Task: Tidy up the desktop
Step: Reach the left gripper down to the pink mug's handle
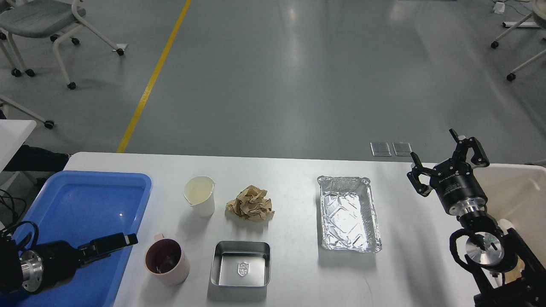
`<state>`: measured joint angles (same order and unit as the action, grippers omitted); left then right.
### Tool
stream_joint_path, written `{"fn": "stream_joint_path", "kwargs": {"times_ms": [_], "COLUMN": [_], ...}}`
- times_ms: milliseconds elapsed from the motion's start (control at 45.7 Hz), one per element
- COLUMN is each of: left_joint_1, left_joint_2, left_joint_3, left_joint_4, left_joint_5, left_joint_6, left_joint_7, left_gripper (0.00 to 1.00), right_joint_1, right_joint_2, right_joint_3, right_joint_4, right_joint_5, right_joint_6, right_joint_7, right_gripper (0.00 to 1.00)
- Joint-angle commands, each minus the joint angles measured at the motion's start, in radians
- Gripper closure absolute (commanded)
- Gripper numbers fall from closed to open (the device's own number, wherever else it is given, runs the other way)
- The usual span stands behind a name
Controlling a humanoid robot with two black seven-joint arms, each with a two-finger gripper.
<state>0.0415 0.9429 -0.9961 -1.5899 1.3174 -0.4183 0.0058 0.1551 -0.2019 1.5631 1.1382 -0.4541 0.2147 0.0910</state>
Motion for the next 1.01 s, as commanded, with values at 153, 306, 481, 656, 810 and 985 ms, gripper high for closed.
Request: {"fn": "stream_joint_path", "kwargs": {"times_ms": [153, 306, 481, 656, 810, 985], "left_joint_1": [0.005, 0.000, 0.009, -0.005, 0.001, -0.002], "left_joint_2": [-0.119, -0.139, -0.176, -0.180, -0.182, -0.177], "left_joint_3": [0.025, 0.062, 0.063, 0.096, 0.100, 0.099], "left_joint_4": [0.051, 0.070, 0.094, 0.116, 0.119, 0.125], "left_joint_5": [0.052, 0.089, 0.094, 0.086, 0.083, 0.079], "left_joint_6": [0.027, 0.053, 0.062, 0.062, 0.062, 0.061], "left_joint_7": [-0.004, -0.006, -0.006, -0.012, -0.010, -0.026], "left_gripper": [0.17, 0.20, 0.34, 0.59, 0.60, 0.76], "right_joint_1": [0.000, -0.008, -0.009, -0.032, -0.037, -0.035], "right_joint_2": [-0.001, -0.001, -0.001, -0.001, 0.003, 0.004], "right_joint_3": [-0.001, 0.000, 0.003, 0.026, 0.029, 0.029], "right_joint_4": [0.002, 0.003, 0.003, 0.006, 0.008, 0.008], "right_joint_5": [0.000, 0.000, 0.000, 0.002, 0.002, 0.002], "right_joint_6": [0.002, 0.015, 0.023, 0.049, 0.049, 0.049], "right_joint_7": [0.001, 0.001, 0.003, 0.003, 0.003, 0.004], "right_gripper": [0.00, 0.00, 0.00, 0.00, 0.00, 0.00]}}
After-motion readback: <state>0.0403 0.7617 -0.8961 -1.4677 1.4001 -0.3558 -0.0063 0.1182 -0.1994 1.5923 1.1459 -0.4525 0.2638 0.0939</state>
